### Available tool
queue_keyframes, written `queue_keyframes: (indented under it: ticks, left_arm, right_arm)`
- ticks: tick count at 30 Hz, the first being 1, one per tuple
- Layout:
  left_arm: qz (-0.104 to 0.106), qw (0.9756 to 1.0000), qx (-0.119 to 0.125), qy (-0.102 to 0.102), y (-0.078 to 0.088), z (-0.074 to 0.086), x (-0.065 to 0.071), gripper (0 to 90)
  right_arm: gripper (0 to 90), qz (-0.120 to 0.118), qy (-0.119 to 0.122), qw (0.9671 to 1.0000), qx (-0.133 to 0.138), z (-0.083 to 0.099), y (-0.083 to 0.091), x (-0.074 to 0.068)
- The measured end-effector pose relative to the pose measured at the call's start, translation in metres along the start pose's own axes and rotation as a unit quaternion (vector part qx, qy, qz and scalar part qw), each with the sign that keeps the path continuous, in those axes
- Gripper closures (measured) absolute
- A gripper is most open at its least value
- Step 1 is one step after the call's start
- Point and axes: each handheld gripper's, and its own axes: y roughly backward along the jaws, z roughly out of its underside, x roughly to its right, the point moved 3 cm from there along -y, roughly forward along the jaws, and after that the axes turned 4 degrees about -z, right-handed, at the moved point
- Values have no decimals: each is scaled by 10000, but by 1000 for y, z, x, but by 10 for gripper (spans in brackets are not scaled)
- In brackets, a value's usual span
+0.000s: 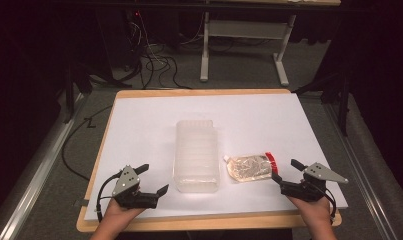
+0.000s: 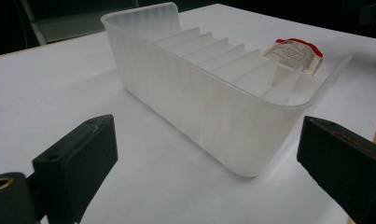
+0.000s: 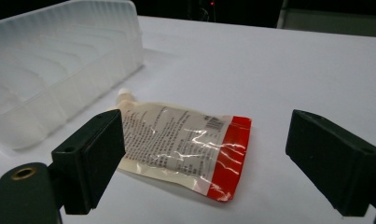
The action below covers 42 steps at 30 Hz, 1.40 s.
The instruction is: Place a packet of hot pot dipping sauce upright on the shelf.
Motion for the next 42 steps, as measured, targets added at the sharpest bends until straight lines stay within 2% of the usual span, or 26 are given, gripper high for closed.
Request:
queue_keyframes:
  ticks: [9,16,23,28,33,36,37,42]
  left_arm:
    - [-1,10000,19,-2,0,-1,0,58]
    - [15,10000,4,3,0,0,0,57]
    - [41,10000,-9,-12,0,0,1,57]
    - [57,10000,-27,-30,-2,0,1,58]
    - [72,10000,-42,-46,-2,0,2,58]
    - [76,9999,-49,-53,-2,1,2,58]
    - [79,9999,-50,-53,-2,1,2,58]
    - [107,9999,-67,-69,-3,1,2,58]
  right_arm:
    - [149,-2,37,10000,50,0,2,1]
    - [158,-19,-35,10000,23,1,0,3]
    - [176,-83,34,10000,30,1,-1,1]
    - [190,-143,167,9997,-123,2,-10,-8]
    - [211,-359,275,9985,-318,1,-28,-24]
    - [243,-488,241,9977,-410,0,-33,-30]
    - [267,-633,198,9967,-470,-1,-40,-36]
    - [278,-721,241,9957,-521,-5,-53,-43]
